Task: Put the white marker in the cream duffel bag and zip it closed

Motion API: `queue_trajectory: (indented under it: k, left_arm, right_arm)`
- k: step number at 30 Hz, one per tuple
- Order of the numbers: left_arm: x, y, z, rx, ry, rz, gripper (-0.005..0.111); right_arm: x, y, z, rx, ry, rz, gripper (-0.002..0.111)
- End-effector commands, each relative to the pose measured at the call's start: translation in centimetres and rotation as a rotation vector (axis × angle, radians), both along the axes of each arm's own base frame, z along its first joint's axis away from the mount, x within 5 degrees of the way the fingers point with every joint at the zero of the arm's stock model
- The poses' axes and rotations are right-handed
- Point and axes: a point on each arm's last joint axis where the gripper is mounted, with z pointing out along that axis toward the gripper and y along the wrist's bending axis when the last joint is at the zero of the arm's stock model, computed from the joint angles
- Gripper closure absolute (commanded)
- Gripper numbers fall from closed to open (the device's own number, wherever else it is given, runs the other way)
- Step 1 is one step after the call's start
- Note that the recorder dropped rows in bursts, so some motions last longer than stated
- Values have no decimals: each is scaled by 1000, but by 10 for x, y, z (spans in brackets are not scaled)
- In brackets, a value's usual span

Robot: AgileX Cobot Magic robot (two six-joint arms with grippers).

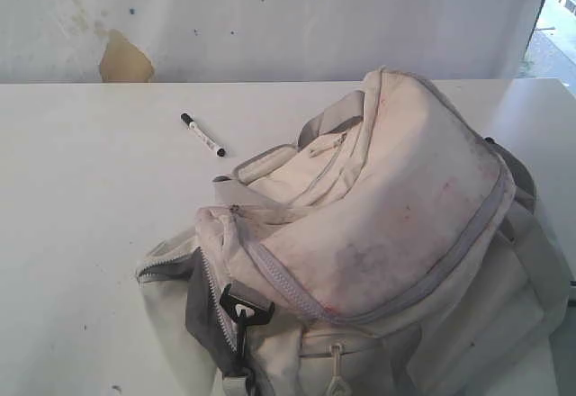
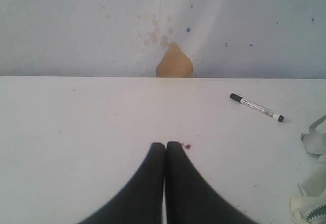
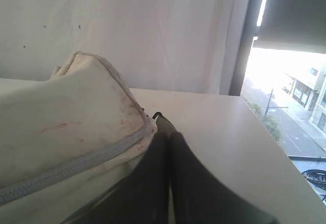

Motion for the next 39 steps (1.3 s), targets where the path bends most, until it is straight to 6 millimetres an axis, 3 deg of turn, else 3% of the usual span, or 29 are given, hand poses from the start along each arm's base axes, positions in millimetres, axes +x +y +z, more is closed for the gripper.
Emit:
queue_trajectory:
  k: [1,14,21,26,28,31,39]
  left_arm:
    - [0,0,-2,7,2,-2,107]
    - [0,0,-2,0,0,-2,107]
    - [1,-2,11,-153,-136,-15,107]
    - [-12,-1,59,-355,-171,-4,107]
    - [-23,0,79,-403,-101,16,107]
    - [-35,1,99,-397,12,50,107]
    - [18,-11,111,-397,352,-6,107]
  right_arm:
    - [0,0,0,0,-9,2,108]
    - [0,0,1,0,-19,2,108]
    - [-1,0,13,28,-121,4,108]
    - [-10,0,44,117,-83,6,108]
    - [-14,0,56,204,-72,8,108]
    - [-4,0,62,311,83,-13,108]
    - [19,1,93,363,162,-27,108]
